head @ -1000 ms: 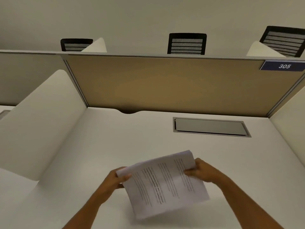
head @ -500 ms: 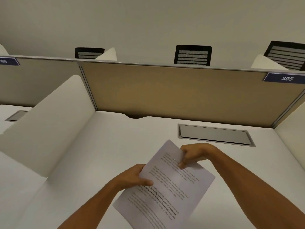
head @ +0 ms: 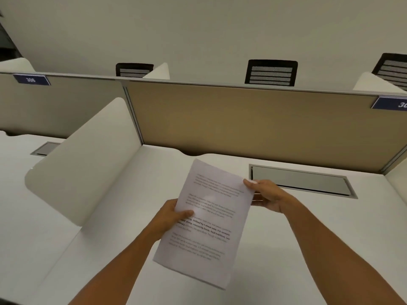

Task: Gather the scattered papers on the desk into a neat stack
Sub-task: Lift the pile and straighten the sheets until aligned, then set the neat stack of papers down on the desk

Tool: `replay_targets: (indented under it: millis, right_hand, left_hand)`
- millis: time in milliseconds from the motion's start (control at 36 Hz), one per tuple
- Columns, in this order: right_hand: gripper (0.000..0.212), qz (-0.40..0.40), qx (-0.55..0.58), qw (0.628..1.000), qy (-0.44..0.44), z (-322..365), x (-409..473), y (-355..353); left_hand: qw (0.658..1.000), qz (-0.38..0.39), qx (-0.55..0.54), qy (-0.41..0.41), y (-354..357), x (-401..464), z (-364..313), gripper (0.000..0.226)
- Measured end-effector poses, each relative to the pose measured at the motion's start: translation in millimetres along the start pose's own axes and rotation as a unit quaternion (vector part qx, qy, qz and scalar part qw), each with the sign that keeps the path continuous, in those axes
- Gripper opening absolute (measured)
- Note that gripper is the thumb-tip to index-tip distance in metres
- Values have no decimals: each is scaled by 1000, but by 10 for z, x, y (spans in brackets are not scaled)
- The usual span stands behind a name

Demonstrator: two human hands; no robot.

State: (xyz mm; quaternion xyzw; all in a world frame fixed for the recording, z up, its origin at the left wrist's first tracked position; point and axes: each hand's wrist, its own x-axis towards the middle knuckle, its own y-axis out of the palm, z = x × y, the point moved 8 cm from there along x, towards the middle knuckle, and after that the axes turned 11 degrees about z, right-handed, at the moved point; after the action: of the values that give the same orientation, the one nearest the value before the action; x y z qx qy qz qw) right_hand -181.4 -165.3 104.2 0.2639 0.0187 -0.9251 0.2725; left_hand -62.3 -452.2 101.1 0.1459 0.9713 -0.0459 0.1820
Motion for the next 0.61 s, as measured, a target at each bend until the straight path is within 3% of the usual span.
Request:
replay_targets:
  millis: [83, 278, 472, 611]
  right_hand:
    - [53, 29, 50, 998, -7, -112, 57, 234]
    - [28, 81, 40, 996, 12, -307, 246, 912]
    - [19, 46, 5, 999, 23, -284, 589, 1533]
    - [21, -23, -7, 1000, 2, -267, 977, 1845]
  left_hand:
    - [998, -40, -38, 9, -205, 3, 1, 41]
    - [989, -119, -85, 3, -739, 28, 31, 31]
    - [991, -121, -56, -12, -1321, 52, 144, 32]
    - [990, -136, -12, -32, -1748, 88, 217, 29]
